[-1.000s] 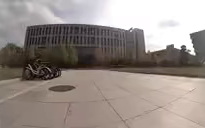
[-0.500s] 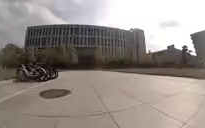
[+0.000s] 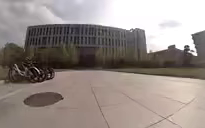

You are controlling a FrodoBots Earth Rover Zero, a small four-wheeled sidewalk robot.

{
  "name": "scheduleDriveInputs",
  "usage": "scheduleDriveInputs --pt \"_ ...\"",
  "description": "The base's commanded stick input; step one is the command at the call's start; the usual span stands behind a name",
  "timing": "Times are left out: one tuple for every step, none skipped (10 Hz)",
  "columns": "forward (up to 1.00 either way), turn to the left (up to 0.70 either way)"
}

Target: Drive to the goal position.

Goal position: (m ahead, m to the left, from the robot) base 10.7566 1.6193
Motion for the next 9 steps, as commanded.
scheduleDriveInputs --pt "1.0 0.0" --pt "1.0 0.0" --pt "1.0 0.0" --pt "1.0 0.0" --pt "1.0 0.0" --pt "1.0 0.0" --pt "1.0 0.05" --pt "1.0 0.39" --pt "1.0 0.01"
